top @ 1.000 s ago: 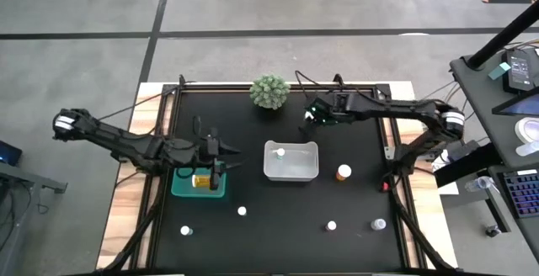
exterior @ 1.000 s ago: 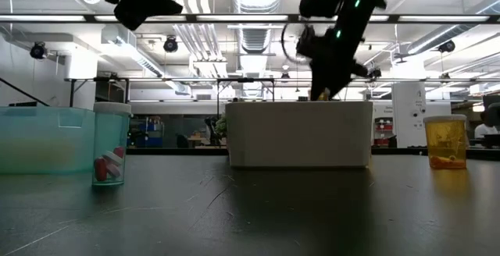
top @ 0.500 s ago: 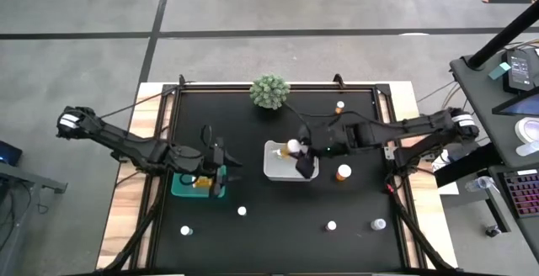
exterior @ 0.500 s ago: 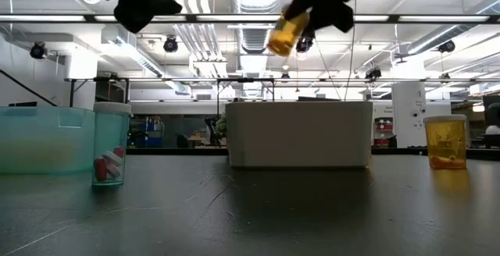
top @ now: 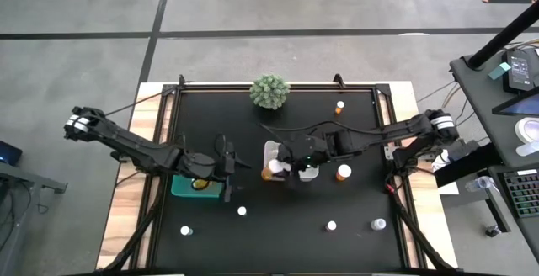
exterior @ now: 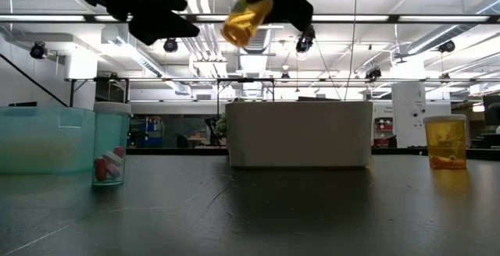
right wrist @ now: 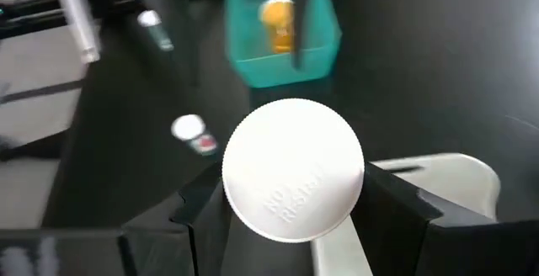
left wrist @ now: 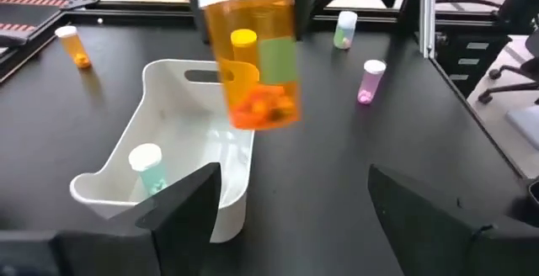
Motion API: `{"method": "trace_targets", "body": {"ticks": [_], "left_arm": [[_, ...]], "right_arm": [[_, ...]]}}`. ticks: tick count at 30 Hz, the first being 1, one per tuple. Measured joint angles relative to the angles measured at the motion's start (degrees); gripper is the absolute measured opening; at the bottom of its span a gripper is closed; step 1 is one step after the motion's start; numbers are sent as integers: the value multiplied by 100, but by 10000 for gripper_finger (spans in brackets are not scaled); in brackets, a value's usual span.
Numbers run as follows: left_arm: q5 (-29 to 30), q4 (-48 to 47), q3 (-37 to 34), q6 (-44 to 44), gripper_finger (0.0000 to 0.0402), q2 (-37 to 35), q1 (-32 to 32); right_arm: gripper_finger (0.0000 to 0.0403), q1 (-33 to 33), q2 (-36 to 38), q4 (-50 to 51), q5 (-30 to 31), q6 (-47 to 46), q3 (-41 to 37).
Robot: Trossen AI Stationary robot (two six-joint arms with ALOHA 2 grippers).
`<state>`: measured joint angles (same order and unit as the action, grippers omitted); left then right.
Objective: Pick and place medicine bottles into bin by pill shape (circle, oval)
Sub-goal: Put the orange capsule bottle into the blue bin
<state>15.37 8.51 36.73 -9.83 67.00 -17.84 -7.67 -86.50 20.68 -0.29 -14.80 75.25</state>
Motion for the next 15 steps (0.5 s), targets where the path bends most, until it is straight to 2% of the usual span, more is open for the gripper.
{"method": "trace_targets", "body": {"ticks": [2, 8, 15], "left_arm": [[-44, 215, 9, -12, 286, 116, 4], [-313, 643, -20, -140, 286, 382, -7], [-316, 1145, -33, -161, 286, 585, -1]], "right_arm": [[201, -30, -92, -13, -176, 176, 137], [201, -130, -302, 8, -191, 696, 458], [201, -119, -319, 30, -194, 989, 515]]}}
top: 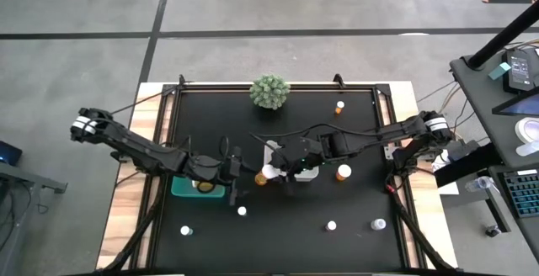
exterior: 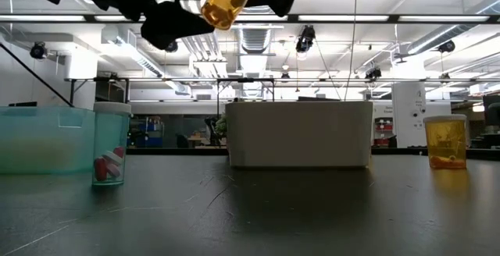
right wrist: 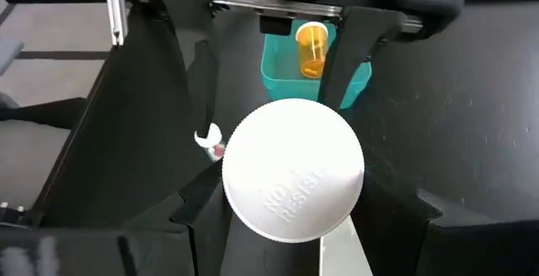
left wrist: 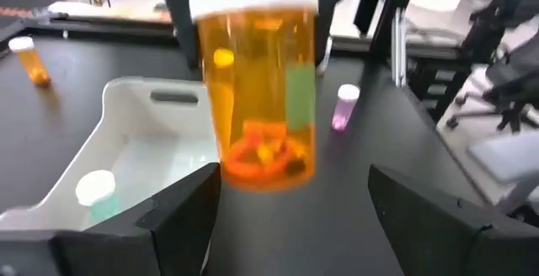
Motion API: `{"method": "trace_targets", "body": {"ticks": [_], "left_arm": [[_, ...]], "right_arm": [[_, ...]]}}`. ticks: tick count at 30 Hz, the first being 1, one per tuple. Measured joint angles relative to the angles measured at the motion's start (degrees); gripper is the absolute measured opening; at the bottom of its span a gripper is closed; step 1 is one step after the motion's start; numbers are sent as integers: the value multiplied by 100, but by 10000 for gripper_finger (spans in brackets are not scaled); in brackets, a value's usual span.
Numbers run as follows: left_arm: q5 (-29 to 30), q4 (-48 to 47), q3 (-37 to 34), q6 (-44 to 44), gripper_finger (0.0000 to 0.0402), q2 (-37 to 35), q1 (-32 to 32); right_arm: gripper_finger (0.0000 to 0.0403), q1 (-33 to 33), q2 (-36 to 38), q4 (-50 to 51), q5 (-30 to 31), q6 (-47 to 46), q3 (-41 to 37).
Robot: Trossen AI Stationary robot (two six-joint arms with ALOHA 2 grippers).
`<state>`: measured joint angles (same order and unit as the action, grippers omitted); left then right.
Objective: Pick and place medicine bottles into bin by pill shape (circle, oval)
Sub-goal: Put the orange capsule bottle into the blue bin
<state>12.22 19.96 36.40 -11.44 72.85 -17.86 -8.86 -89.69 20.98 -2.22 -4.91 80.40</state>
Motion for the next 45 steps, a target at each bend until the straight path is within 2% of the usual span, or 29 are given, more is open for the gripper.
{"method": "trace_targets", "body": {"ticks": [8, 11, 14, 21, 27, 31, 37, 42, 45], "left_arm": [[1, 1087, 9, -13, 285, 622, 127], [-1, 1345, 21, -11, 274, 838, 132], [-1, 1581, 22, -13, 245, 941, 137], [10, 1553, 22, -6, 150, 881, 141], [6, 1570, 20, 160, 150, 879, 141], [-25, 1585, 20, 455, 150, 819, 131], [-582, 1737, -15, 1076, 150, 441, 98], [-593, 1742, -15, 1533, 152, 72, 86], [-596, 1741, -17, 1676, 152, -90, 93]], "right_arm": [[201, -2, -11, -105, -96, 280, 0], [201, -2, -11, -101, -85, 360, 0], [201, -2, -11, -80, -85, 410, 0], [205, -2, -11, -35, -85, 420, -1], [249, 0, 53, -23, -81, 423, -11], [282, 0, 365, 95, -80, 481, -11], [300, -47, 1083, -39, 165, 561, -384], [296, -129, 1328, -977, 351, 656, -1242], [290, -127, 1353, -2085, 357, 781, -1757]]}}
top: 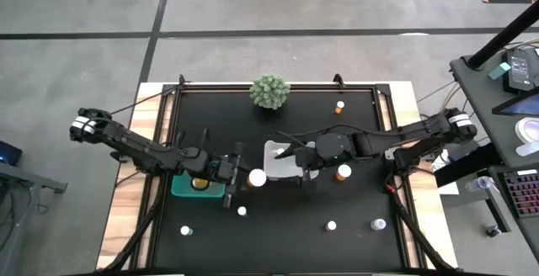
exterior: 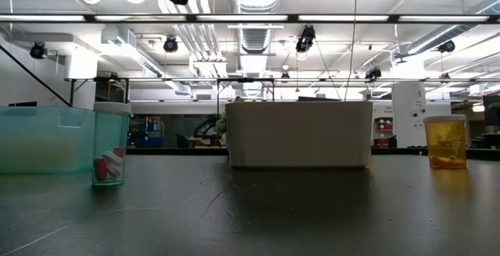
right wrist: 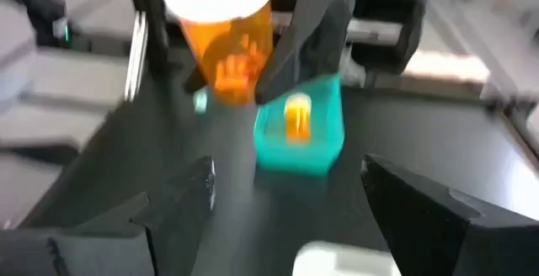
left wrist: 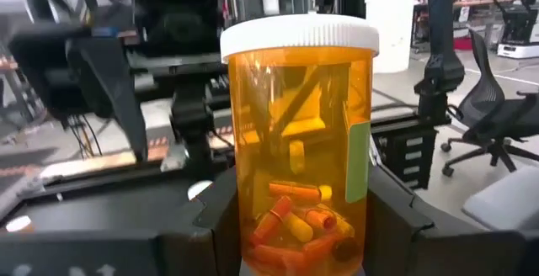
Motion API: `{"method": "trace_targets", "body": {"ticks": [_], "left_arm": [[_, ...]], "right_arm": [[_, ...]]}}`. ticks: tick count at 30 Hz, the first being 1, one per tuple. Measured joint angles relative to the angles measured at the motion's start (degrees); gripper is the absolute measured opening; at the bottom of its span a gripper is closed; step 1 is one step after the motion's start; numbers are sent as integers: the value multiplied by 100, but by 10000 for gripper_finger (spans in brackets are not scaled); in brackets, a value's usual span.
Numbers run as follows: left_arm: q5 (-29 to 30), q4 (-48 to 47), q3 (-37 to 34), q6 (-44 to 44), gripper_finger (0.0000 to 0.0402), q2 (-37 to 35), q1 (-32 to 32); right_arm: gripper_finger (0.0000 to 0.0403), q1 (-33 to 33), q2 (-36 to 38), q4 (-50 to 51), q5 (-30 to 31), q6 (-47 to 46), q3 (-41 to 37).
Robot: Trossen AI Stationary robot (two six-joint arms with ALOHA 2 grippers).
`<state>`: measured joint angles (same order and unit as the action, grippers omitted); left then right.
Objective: Pick and place medicine bottles into bin by pill shape (circle, oval)
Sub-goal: Put the orange capsule bottle into the blue bin
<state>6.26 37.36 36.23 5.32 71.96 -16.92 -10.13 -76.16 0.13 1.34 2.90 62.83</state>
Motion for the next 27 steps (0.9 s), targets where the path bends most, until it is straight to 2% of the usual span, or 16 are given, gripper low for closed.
{"method": "trace_targets", "body": {"ticks": [5, 9, 14, 22, 27], "left_arm": [[21, -21, 0, 314, 153, -52, 51], [161, -31, 0, 365, 154, -52, 138], [241, -52, 0, 413, 154, -52, 281], [310, -67, -4, 464, 155, -54, 332], [310, -51, -4, 461, 155, -54, 343]], "right_arm": [[282, 2, -338, -2688, 9, 465, -927], [275, 2, -607, -3958, -42, 891, -1211], [266, 2, -868, -4538, -380, 1127, -1209], [244, 66, -1252, -4593, -190, 1062, -806], [217, 103, -1414, -4614, -172, 1068, -659]]}}
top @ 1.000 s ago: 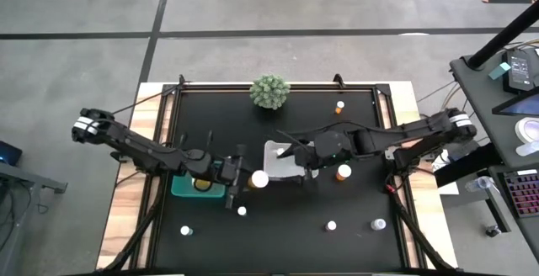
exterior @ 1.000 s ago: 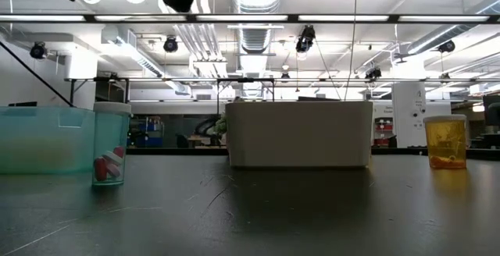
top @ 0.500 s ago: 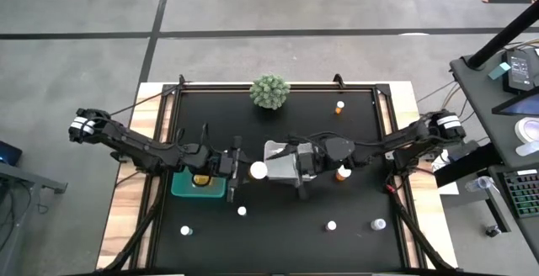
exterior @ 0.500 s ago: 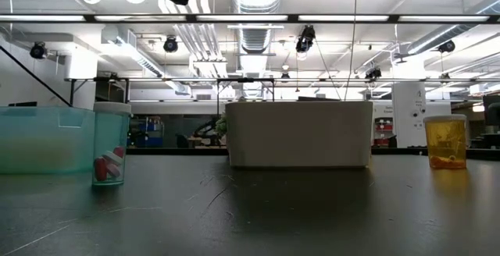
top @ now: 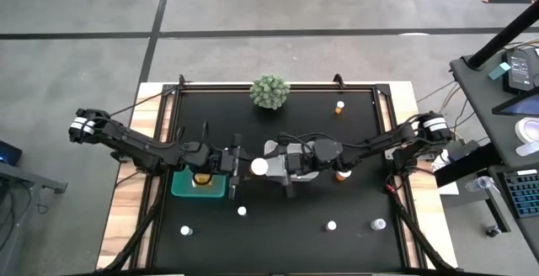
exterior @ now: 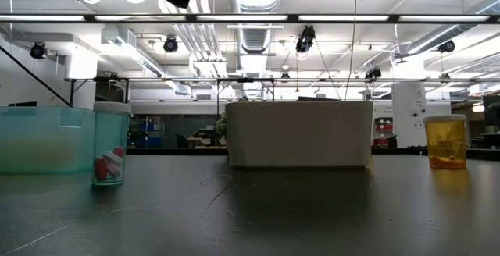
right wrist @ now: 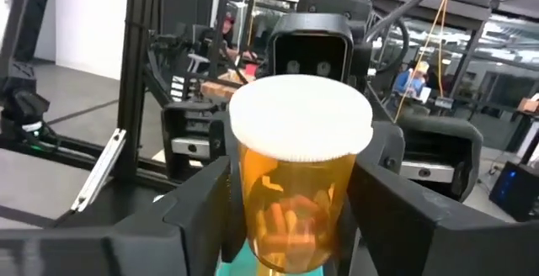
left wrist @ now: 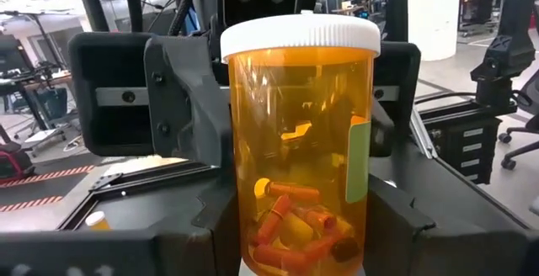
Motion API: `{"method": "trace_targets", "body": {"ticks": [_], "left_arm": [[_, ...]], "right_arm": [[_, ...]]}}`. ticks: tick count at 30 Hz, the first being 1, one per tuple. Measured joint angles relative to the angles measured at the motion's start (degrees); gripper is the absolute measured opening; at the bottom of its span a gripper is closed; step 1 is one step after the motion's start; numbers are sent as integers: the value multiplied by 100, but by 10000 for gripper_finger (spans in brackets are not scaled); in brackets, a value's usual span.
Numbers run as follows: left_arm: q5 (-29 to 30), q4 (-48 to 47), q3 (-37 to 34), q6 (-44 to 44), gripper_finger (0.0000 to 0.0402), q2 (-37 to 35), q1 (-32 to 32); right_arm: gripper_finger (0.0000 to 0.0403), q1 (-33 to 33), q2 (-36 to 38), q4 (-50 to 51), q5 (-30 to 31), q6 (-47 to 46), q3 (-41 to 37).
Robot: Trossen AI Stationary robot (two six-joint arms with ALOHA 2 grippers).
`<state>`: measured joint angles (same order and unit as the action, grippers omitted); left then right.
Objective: Pick and place medicine bottles into bin by pill shape (circle, oval)
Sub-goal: Put the orange capsule bottle into the blue bin
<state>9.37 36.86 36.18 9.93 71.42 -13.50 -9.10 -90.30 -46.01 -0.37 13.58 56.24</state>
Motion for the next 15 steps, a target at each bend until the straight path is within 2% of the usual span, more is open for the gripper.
{"method": "trace_targets", "body": {"ticks": [7, 15], "left_arm": [[2, -31, -2, 75, 178, 2, 4], [3, -29, -2, -36, 210, 2, 4]], "right_arm": [[163, 67, -59, 28, -5, 38, 38], [157, 88, -57, 59, 30, -52, 40]]}}
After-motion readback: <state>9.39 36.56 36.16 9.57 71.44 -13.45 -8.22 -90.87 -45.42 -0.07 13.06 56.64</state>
